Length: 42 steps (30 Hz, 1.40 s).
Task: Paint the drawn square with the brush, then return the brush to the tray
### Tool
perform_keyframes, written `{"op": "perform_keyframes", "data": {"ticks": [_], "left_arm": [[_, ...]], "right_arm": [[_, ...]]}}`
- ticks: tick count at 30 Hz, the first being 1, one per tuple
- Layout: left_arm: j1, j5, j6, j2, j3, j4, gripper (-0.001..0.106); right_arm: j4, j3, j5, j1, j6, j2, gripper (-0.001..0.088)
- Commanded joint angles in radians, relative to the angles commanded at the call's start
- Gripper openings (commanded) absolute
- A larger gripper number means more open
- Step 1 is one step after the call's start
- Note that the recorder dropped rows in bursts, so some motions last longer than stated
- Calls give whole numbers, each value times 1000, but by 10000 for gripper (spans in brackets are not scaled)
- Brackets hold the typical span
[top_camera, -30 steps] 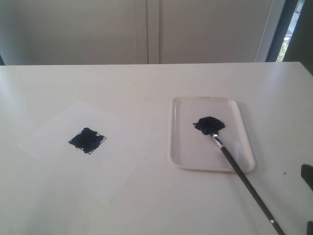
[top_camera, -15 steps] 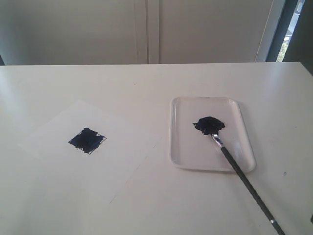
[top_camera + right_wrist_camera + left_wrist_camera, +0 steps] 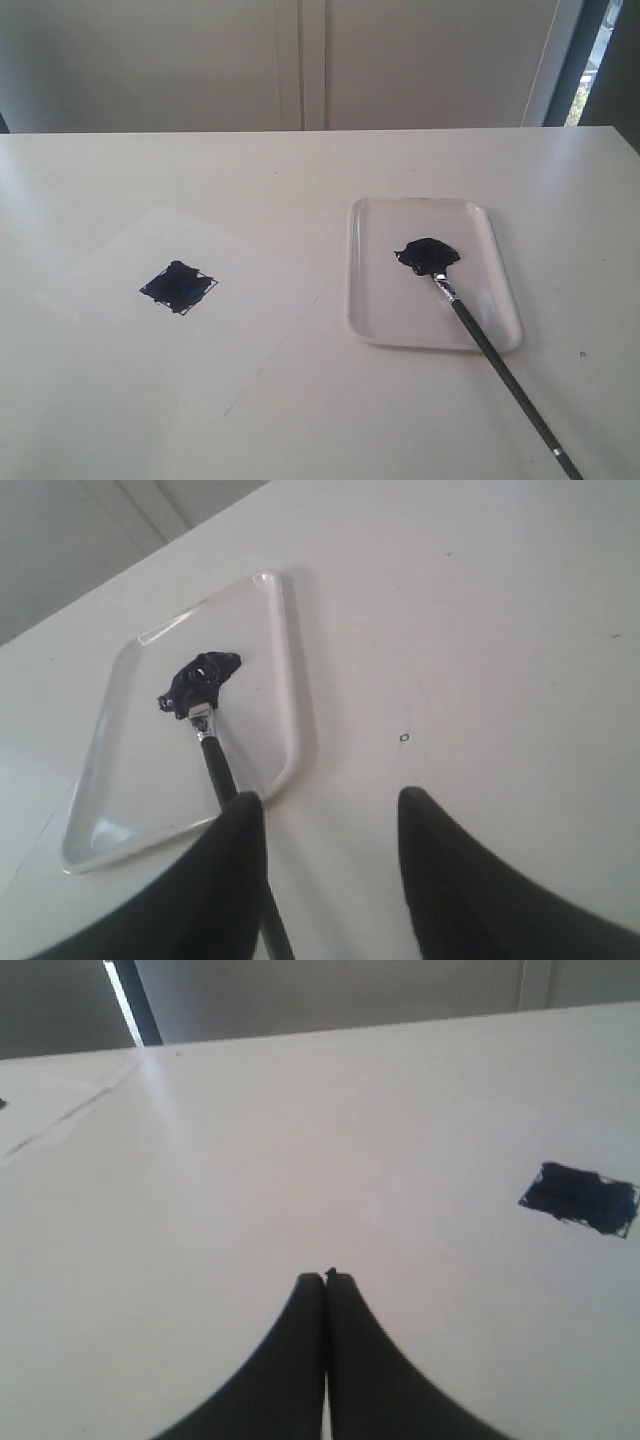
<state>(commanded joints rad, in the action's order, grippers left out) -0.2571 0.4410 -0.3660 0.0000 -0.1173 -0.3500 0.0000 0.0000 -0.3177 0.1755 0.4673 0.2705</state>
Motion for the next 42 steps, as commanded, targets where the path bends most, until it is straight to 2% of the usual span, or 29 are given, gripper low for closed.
{"op": "perform_keyframes", "data": {"ticks": [2,23,31,34,36,42], "left_arm": [[0,7,-15,0,14,-34,0],[0,7,-15,0,15,-38,0],[0,6,-266,0,15,-38,0],[0,55,-283,0,15,-62,0],[0,63,-321,0,18,-88,0],[0,65,-323,0,18,-93,0]], "right_arm": [[0,0,-40,0,0,0,406],[0,0,-40,0,8,0,406],[0,0,-40,0,8,0,406],[0,0,-40,0,8,0,406],[0,0,-40,0,8,0,406],[0,0,-36,0,3,0,406]]}}
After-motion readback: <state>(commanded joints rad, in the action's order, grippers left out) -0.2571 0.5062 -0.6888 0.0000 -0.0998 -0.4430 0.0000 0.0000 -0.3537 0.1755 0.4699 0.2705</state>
